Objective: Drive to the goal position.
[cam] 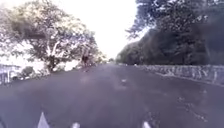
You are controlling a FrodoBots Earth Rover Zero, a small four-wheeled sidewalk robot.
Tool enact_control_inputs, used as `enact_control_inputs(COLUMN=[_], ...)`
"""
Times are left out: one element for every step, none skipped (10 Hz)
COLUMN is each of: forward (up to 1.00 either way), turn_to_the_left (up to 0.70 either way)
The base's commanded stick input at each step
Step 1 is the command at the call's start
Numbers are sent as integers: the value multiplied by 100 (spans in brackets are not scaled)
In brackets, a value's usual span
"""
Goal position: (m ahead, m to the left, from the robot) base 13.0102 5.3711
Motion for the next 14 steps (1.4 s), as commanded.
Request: enact_control_inputs(forward=[85, 85, 85, 85, 85, 85, 85, 85, 85, 85, 85, 85, 85, 85], turn_to_the_left=[-34, -34, -34, -33, -22, -10, 0, 0, 0, 0, 0, 0, 0, 0])
